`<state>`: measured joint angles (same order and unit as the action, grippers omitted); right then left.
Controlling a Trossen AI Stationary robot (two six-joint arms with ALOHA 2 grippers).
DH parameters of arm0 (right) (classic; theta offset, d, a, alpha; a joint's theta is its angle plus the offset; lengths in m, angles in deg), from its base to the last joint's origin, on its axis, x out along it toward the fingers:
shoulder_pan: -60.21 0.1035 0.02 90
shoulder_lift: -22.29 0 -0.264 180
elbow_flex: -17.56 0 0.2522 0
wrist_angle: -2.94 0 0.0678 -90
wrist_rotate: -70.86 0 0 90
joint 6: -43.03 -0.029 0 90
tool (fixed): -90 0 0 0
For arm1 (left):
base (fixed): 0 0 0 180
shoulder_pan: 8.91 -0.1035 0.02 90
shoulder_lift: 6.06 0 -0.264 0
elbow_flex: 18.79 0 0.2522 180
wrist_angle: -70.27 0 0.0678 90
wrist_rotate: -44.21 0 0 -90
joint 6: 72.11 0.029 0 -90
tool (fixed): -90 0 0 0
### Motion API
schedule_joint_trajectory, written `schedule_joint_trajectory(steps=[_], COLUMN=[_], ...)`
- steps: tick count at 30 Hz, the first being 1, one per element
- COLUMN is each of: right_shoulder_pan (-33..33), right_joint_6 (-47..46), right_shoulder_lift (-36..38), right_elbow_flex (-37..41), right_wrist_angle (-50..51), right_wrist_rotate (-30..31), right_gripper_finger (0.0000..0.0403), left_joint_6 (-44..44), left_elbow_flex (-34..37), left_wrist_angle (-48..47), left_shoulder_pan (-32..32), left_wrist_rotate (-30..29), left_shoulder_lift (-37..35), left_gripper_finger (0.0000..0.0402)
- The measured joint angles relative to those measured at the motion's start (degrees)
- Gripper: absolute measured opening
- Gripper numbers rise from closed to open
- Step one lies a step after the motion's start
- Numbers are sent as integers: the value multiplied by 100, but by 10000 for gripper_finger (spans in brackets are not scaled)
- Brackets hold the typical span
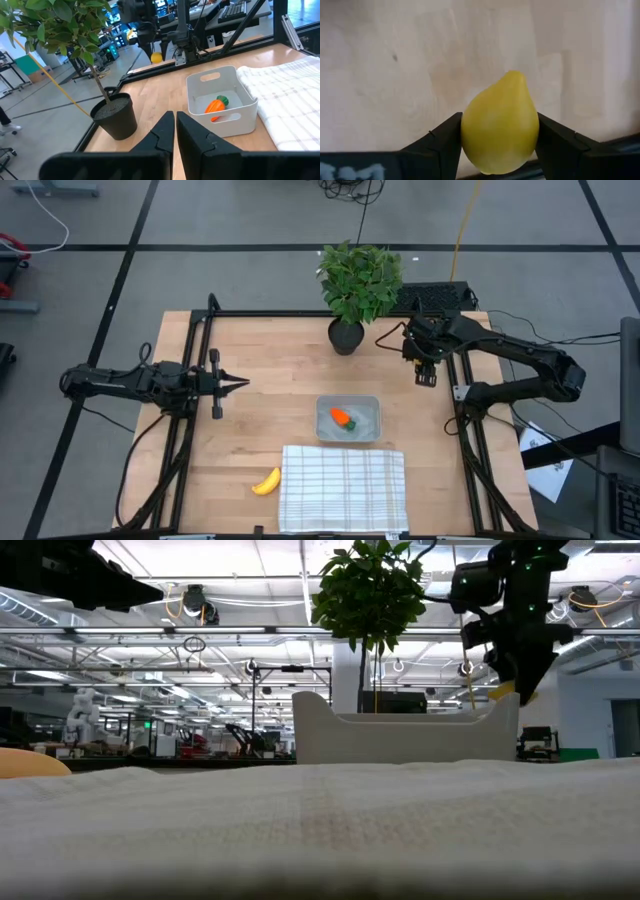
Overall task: Pick and placing Produce into tupperware
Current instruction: Put the lemon into the bin
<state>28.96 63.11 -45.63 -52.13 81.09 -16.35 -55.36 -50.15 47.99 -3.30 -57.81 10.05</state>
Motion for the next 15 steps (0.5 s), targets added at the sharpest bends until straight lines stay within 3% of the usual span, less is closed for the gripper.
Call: schedule_joint_trajectory(steps=[15], right_shoulder_pan=[526], right_joint_6=[-507], right_shoulder_lift=[0], right_elbow_flex=[16], right_wrist_angle=[-77], right_wrist_rotate=[-160], right_gripper_finger=[199], left_joint_6=[-2], left_elbow_flex=[0], left_wrist_angle=[0], left_shoulder_pan=[-1], left_wrist_rotate=[-3], left_shoulder_lift=[1], left_gripper_finger=[24])
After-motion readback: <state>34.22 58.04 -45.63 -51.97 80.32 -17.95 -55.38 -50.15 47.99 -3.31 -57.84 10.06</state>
